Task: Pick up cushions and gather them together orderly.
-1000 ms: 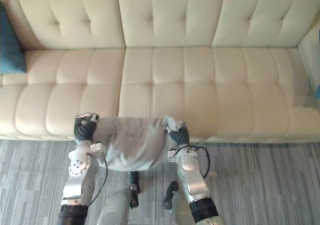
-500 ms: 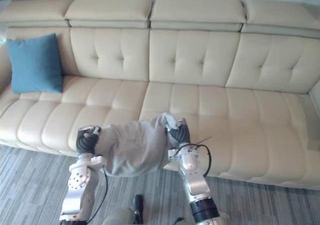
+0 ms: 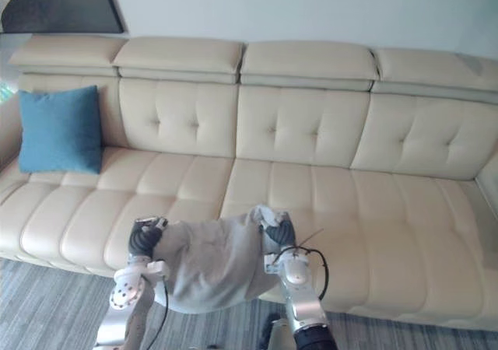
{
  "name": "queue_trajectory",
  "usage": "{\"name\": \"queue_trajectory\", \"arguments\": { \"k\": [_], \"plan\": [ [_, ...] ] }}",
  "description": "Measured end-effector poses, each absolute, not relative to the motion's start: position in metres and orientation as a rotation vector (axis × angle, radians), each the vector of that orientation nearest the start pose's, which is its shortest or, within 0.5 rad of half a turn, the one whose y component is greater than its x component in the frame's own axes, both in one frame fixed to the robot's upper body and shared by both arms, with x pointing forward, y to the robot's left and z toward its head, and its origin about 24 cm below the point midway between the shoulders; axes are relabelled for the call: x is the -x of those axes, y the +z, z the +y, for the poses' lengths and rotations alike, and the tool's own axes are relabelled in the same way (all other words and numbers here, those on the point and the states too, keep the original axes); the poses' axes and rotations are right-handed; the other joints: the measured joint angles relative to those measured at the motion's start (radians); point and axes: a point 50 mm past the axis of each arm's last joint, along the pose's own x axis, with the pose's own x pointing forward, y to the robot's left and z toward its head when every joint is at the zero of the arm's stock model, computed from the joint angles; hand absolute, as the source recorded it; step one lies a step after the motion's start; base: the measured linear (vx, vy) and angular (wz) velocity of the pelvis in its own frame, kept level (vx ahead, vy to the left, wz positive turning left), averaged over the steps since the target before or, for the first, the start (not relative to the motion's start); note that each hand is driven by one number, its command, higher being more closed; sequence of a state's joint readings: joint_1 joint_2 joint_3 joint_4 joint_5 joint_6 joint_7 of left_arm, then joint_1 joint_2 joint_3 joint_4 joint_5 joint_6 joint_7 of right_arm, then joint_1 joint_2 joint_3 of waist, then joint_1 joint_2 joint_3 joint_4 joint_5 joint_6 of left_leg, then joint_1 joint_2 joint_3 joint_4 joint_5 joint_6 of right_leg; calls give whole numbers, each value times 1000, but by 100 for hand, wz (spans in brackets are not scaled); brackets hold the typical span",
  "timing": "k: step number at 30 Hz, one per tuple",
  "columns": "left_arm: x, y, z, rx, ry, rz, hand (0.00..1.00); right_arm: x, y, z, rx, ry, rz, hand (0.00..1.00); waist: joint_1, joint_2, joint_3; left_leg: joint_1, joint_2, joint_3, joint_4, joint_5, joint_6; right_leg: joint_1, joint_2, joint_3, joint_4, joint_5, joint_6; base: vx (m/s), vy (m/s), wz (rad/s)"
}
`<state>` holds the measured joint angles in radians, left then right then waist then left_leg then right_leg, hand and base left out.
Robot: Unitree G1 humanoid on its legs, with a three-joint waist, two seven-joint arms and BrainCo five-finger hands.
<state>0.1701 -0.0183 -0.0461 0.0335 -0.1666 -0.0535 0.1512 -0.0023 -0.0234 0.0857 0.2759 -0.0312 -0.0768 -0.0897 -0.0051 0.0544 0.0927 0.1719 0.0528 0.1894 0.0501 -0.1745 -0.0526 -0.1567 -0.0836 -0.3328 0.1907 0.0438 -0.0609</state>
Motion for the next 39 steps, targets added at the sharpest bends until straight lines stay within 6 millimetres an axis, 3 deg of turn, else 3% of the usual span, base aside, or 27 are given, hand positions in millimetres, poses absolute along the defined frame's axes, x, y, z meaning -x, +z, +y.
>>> {"name": "queue_trajectory", "arguments": {
  "k": [2,5,6,8,12,13,14,15,17,19,24,29,31,34,39],
  "plan": [
    [-219,3,144,187,145,142,100,-243,-16,-145,93,-14,199,100,-12,25,-10,-9,39,-26,38,-23,-27,48,31,-45,-59,-33,12,334,-122,57],
    [-229,11,140,188,119,106,100,-242,-16,-150,87,-49,202,100,-6,3,5,-113,87,-28,318,-62,-84,129,56,-67,-129,-47,4,196,-112,38],
    [-227,7,140,188,122,123,100,-241,-17,-151,89,-51,206,100,8,8,6,-172,123,-1,474,-80,-107,162,68,-59,-146,-50,-1,109,-73,-14],
    [-223,1,141,186,129,146,100,-240,-17,-151,88,-52,207,100,15,8,4,-215,165,18,543,-104,-91,185,75,-47,-147,-56,-6,155,-21,-32],
    [-222,-1,141,189,129,155,100,-242,-15,-153,87,-62,196,100,20,12,2,-236,153,-77,288,-81,-58,192,67,23,-162,-41,16,161,131,-53],
    [-222,0,140,190,127,155,100,-242,-15,-153,88,-62,196,100,20,17,1,-215,145,-115,206,-29,-55,192,72,46,-163,-36,25,123,253,-75],
    [-222,0,140,192,126,155,100,-242,-15,-153,89,-62,194,100,20,27,2,-204,145,-134,163,50,-84,194,84,72,-167,-32,34,152,292,-83],
    [-221,-2,143,175,126,162,100,-239,-18,-149,72,-60,208,100,17,-2,-1,-181,127,-112,135,52,-96,213,67,109,-208,-8,62,122,227,-59],
    [-221,-2,142,174,113,161,100,-236,-19,-150,68,-68,212,100,6,-31,-2,-152,90,-91,79,67,-75,222,36,131,-239,9,85,81,188,-25],
    [-221,-2,138,172,90,168,100,-235,-17,-153,75,-77,198,100,5,-33,-3,-141,52,-81,54,75,-58,227,6,140,-263,23,105,84,188,-6],
    [-223,0,142,122,73,165,100,-240,-13,-151,76,-71,178,100,7,-33,-3,-136,28,-64,39,75,-49,219,-15,155,-278,29,114,75,80,-6],
    [-246,26,142,76,66,49,100,-255,2,-149,91,-76,117,100,6,-33,-3,-152,29,-61,32,75,-48,190,-10,167,-279,33,110,6,-5,-9],
    [-268,54,150,53,98,-60,100,-277,24,-144,121,-67,31,100,5,-32,-2,-184,29,-53,25,84,-42,146,-6,181,-279,51,104,-54,-18,-19],
    [-285,80,157,50,160,-163,100,-296,50,-135,132,-59,-62,100,5,-33,2,-207,29,-45,22,95,-40,117,-5,188,-279,64,99,-59,-17,-11],
    [-310,137,169,95,281,-387,100,-334,111,-113,134,-42,-258,100,7,-46,75,-280,24,-41,19,131,-34,37,-8,199,-280,110,92,-108,-14,-4]
  ]
}}
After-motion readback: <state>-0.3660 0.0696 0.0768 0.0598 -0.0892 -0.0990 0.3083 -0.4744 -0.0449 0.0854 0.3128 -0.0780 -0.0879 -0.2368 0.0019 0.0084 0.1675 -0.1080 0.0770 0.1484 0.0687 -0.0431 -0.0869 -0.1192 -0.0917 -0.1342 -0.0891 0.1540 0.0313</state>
